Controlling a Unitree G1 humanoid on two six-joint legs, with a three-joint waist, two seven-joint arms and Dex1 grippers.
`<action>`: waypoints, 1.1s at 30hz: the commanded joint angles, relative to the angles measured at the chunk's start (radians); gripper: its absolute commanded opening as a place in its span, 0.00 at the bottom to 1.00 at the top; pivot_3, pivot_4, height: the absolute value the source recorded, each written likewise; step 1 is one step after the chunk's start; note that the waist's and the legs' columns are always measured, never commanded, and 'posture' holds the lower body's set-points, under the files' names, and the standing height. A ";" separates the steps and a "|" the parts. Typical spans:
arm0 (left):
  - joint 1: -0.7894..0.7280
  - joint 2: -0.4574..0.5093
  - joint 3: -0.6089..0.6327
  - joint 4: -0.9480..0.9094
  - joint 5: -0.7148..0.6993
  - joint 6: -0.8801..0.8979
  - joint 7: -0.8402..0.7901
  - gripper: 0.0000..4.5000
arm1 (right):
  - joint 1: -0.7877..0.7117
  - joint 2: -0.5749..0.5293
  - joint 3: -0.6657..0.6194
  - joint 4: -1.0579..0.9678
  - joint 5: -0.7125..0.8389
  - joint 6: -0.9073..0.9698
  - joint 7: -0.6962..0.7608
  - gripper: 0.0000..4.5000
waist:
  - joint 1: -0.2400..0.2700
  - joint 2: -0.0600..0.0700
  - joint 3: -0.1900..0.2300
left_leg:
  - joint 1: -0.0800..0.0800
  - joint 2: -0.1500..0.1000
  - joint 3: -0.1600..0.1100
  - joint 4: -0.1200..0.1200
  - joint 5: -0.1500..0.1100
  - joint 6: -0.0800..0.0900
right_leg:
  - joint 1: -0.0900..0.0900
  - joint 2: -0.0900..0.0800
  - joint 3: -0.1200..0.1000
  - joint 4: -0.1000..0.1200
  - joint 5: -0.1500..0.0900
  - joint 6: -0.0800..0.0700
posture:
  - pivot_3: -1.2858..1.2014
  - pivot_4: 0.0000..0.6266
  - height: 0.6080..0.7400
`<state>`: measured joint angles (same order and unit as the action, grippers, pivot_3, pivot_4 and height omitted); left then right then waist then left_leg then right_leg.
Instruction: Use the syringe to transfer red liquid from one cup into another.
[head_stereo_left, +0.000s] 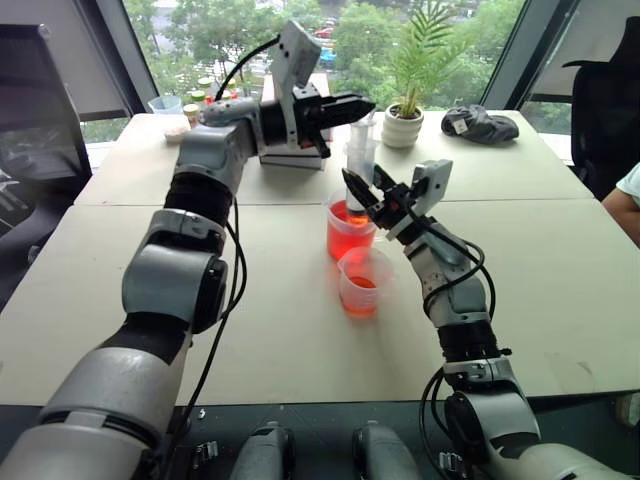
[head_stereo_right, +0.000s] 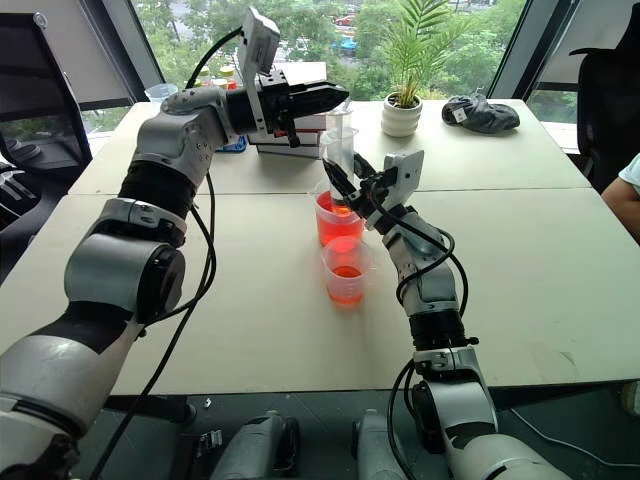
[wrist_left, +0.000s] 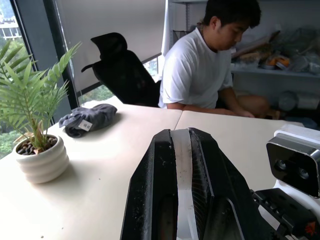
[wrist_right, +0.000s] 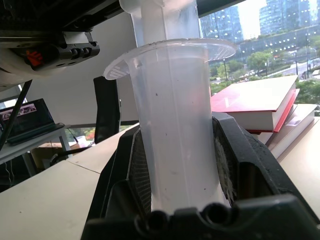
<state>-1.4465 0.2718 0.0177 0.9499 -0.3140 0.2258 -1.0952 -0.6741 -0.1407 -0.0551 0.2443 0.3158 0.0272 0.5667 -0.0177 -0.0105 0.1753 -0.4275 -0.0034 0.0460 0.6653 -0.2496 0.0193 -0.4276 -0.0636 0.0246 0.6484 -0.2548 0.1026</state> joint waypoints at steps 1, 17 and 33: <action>-0.075 0.054 0.081 -0.065 -0.017 -0.061 0.071 0.10 | 0.011 0.004 0.037 -0.022 -0.005 0.000 0.037 0.30 | 0.000 0.000 0.000 | 0.000 0.000 0.000 0.000 0.000 0.000 | 0.000 0.000 0.000 0.000 0.000 0.000 | 0.52 0.24 1.00; 0.059 0.083 0.091 -0.246 -0.049 0.060 0.023 0.99 | -0.052 -0.035 -0.010 -0.060 0.018 0.006 -0.001 0.30 | 0.000 0.000 0.000 | 0.000 0.000 0.000 0.000 0.000 0.000 | 0.000 0.000 0.000 0.000 0.000 0.000 | 0.52 0.24 1.00; 0.210 0.139 0.080 -0.415 -0.079 0.204 0.009 0.99 | 0.011 -0.194 -0.105 -0.624 0.368 0.459 -0.070 0.30 | 0.006 0.000 0.000 | 0.000 0.000 -0.001 0.000 0.000 0.000 | 0.000 -0.001 0.000 0.000 0.000 0.000 | 0.52 0.24 1.00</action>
<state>-1.2246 0.4023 0.0925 0.5765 -0.3756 0.4248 -1.0800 -0.6774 -0.3280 -0.1458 -0.3007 0.6229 0.4414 0.5046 -0.0117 -0.0108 0.1755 -0.4279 -0.0032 0.0453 0.6656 -0.2496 0.0193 -0.4276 -0.0650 0.0244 0.6486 -0.2547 0.1026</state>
